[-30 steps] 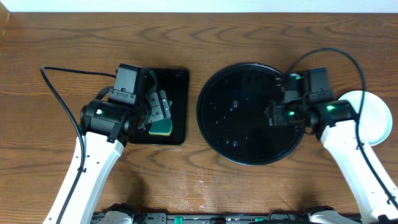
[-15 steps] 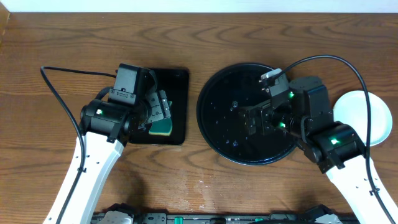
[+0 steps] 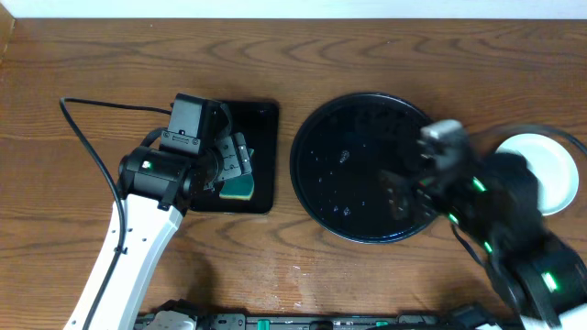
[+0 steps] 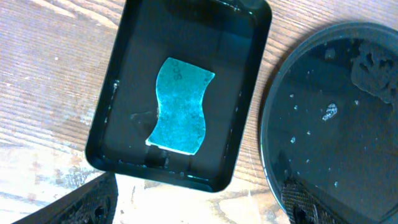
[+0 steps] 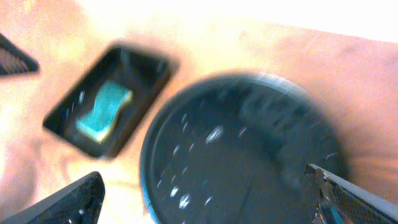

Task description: Clean dirty plates on tray and stack at the side

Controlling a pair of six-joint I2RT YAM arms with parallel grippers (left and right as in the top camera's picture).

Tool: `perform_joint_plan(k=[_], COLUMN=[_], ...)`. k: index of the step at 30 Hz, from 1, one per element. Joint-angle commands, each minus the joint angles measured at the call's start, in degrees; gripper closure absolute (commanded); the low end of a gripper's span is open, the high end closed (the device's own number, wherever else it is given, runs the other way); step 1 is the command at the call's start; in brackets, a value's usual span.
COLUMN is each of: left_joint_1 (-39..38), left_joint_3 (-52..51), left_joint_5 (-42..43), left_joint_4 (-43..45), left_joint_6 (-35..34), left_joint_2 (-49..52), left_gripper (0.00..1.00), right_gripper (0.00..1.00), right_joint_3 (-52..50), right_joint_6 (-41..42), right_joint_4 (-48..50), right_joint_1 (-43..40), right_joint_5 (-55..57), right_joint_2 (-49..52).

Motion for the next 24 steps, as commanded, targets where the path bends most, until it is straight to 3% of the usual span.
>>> perform_joint_plan(k=[1,8,14,24], left_joint_1=[0.17,0.17,0.17,0.17], left_joint_3=[1.09,1.09,1.09,1.09], left_joint_5=[-0.28,-0.28,-0.28,-0.28], left_joint_4=[-0.15,-0.15,-0.15,-0.15], left_joint_6=[0.55,0.55,0.55,0.57], left_joint_2=[0.00,0.00,0.00,0.00], left_gripper=[0.15,0.15,0.15,0.15], right_gripper=[0.01,0.01,0.01,0.01], right_joint_3=[-4.98,-24.98,-38.64,-55.19], right_joint_6=[-1.31,6.75,9.20,9.22], right_joint_4=[1.75,11.87,15.32,35.50], right_joint_1=[-3.02,-13.03,-15.08,-16.48], right_joint_5=[6.86,6.10,6.97,7.28], right_joint_2=[-9.51,-27.56,-40.15,-47.10])
